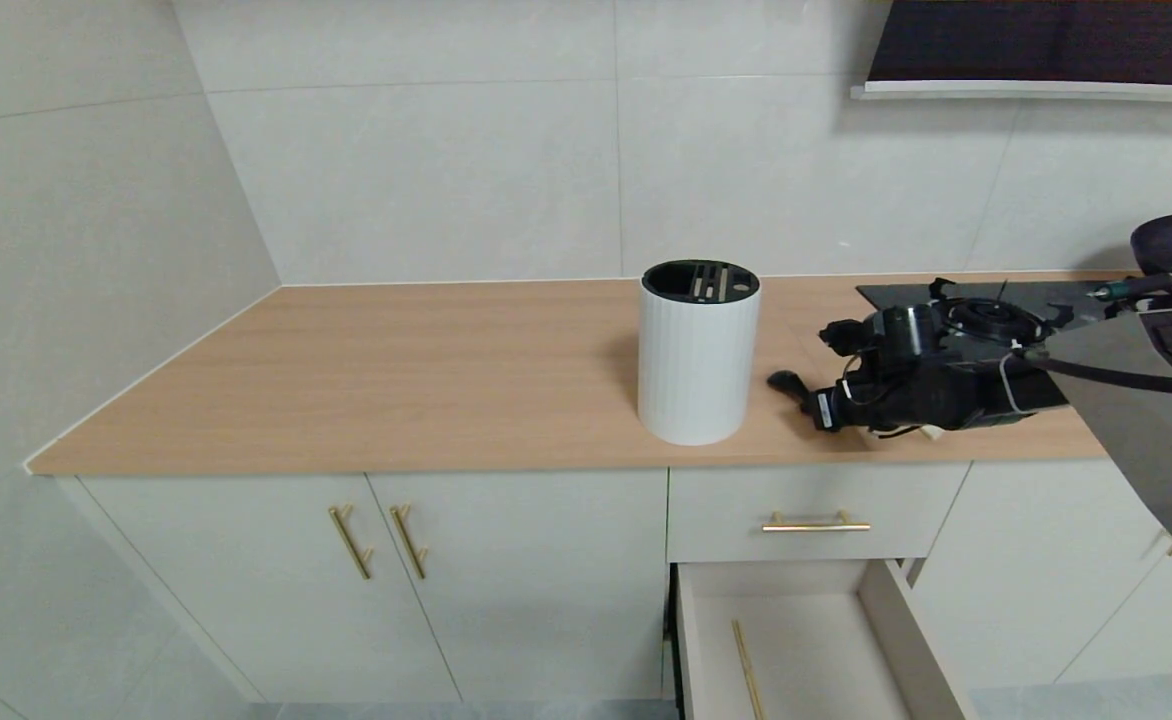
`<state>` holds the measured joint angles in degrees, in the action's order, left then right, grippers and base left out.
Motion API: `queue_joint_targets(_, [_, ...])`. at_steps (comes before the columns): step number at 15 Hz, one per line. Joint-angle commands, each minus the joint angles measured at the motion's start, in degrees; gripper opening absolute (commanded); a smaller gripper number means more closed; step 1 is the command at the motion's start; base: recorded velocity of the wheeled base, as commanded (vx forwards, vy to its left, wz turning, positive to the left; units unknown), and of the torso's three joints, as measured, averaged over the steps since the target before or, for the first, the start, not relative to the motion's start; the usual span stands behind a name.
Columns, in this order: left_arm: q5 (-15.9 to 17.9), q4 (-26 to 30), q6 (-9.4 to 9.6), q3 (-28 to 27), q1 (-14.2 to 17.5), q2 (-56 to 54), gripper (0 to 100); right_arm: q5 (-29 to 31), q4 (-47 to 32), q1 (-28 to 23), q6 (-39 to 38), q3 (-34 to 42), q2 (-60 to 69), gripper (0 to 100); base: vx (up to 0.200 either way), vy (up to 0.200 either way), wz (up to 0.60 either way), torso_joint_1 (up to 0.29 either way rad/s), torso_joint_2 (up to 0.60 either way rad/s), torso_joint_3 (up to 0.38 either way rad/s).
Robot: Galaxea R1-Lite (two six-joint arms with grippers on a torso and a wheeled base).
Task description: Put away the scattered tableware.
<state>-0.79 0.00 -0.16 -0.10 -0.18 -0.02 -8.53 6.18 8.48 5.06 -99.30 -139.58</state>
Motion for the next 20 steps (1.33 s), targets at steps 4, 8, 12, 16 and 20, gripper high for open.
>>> queue_joint_targets(4, [0.0,0.0,-0.02,0.0,0.0,0.0,100,5.9,0.1,0.7,-9.4,20.7,22.8,0,0.0,0.0,0.0,0.0,0.0,0.0])
queue_joint_targets(8, [0.0,0.0,-0.02,0.0,0.0,0.0,100,8.3,0.1,1.7,-17.0,41.0,38.7,0,0.0,0.0,0.0,0.0,0.0,0.0])
queue_joint_targets(12, [0.0,0.0,-0.02,0.0,0.0,0.0,100,15.1,0.1,6.1,-22.8,53.2,43.4,0,0.0,0.0,0.0,0.0,0.0,0.0])
queue_joint_targets(16, [-0.1,0.0,-0.02,0.0,0.0,0.0,100,17.2,0.1,10.1,-23.1,57.7,43.9,0,0.0,0.0,0.0,0.0,0.0,0.0])
queue_joint_targets(20, [0.0,0.0,-0.02,0.0,0.0,0.0,100,17.8,0.1,10.6,-23.0,58.0,43.3,0,0.0,0.0,0.0,-0.065,0.15,0.089])
